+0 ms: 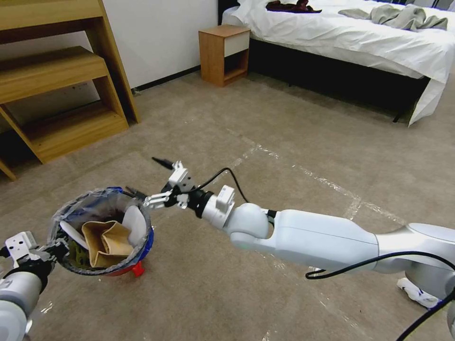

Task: Pick up the trash bin and place the garbage on the floor into it.

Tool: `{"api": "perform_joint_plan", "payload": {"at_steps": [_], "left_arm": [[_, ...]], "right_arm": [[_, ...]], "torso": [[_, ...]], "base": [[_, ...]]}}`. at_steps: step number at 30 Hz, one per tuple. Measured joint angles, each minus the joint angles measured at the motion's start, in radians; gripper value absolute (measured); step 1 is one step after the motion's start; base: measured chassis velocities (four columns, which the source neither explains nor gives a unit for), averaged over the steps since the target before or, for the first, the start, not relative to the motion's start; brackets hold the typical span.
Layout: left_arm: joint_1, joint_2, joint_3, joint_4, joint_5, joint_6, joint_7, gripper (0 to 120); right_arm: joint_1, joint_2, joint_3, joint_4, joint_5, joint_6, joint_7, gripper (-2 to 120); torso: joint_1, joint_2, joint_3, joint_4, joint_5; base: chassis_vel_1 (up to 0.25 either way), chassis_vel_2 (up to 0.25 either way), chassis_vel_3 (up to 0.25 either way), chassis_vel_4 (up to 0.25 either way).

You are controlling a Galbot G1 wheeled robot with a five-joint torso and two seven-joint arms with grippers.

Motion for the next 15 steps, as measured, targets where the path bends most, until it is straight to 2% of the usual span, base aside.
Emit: {"api": "perform_joint_plan", "payload": {"at_steps": [5, 8, 13, 15], "left_arm": [[-0.011, 0.002, -0.007, 0.028, 0.011, -0.003, 0.001, 1], [-0.025, 0.006, -0.018, 0.056, 0.016, -0.007, 0.0, 1], [-0.041, 0.011, -0.022, 0.081, 0.022, -0.011, 0.0, 1], [-0.043, 0.011, -0.023, 0.084, 0.023, -0.012, 0.0, 1]], "right_arm": [[-0.036, -0.03, 0.076, 0.008, 0.002, 0.0, -0.001, 100], [-0.084, -0.071, 0.178, 0.02, 0.002, 0.0, 0.0, 100], [-0.161, -0.098, 0.318, 0.02, -0.001, -0.01, 0.005, 100], [-0.17, -0.101, 0.334, 0.02, -0.001, -0.011, 0.005, 100]], "torso": [[0.0, 0.0, 0.0, -0.0001, 0.0001], [0.0, 0.0, 0.0, 0.0001, 0.0001], [0.0, 0.0, 0.0, 0.0, 0.0002], [0.0, 0.0, 0.0, -0.0001, 0.0002]], "base": [[0.0, 0.0, 0.0, 0.0], [0.0, 0.0, 0.0, 0.0], [0.0, 0.0, 0.0, 0.0], [0.0, 0.0, 0.0, 0.0]]}}
